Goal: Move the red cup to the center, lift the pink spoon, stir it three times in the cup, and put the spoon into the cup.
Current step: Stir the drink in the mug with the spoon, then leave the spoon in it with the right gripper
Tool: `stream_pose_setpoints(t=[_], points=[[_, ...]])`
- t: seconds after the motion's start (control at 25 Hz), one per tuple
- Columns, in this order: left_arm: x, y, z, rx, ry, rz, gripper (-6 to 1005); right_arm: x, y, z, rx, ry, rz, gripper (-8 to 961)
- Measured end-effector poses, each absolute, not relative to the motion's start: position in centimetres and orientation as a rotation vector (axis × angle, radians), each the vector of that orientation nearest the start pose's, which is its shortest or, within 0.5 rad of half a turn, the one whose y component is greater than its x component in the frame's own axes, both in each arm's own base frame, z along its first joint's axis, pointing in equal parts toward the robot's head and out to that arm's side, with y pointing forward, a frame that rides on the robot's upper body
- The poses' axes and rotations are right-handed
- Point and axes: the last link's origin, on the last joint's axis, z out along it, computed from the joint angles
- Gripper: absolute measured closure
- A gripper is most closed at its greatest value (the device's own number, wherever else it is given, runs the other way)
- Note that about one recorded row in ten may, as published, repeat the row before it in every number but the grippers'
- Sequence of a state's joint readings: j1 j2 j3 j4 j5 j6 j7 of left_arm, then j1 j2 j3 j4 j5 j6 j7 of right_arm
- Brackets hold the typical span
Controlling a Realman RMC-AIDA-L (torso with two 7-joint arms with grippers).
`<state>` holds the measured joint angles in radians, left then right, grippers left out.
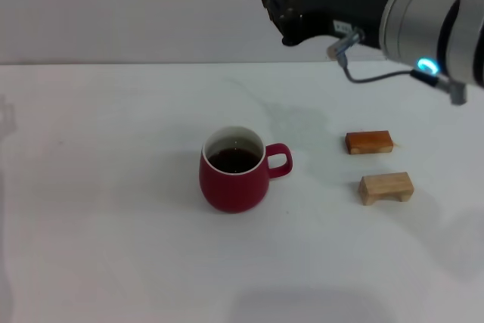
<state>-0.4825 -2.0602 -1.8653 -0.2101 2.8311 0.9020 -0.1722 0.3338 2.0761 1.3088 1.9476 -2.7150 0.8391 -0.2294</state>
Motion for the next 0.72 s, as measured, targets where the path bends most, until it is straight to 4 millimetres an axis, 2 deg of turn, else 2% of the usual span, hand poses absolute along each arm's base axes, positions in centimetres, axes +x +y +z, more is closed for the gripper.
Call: stream_pose_setpoints(t=[0.24,0.44,0.72], points=[[-37.6,36.7,6.6,-1.157,-0.758,-0.622,423,2.1,33.3,3.7,-2.32,0.367,0.242,817],[-37.5,36.8,6.6,-1.158,-0.757,-0.624,424,1.7,34.0,3.7,-2.381,0.421,0.126,817],[-37.4,36.9,6.6,-1.158,-0.754,-0.626,424,1.6,34.9,3.0,-2.498,0.55,0.108,817]])
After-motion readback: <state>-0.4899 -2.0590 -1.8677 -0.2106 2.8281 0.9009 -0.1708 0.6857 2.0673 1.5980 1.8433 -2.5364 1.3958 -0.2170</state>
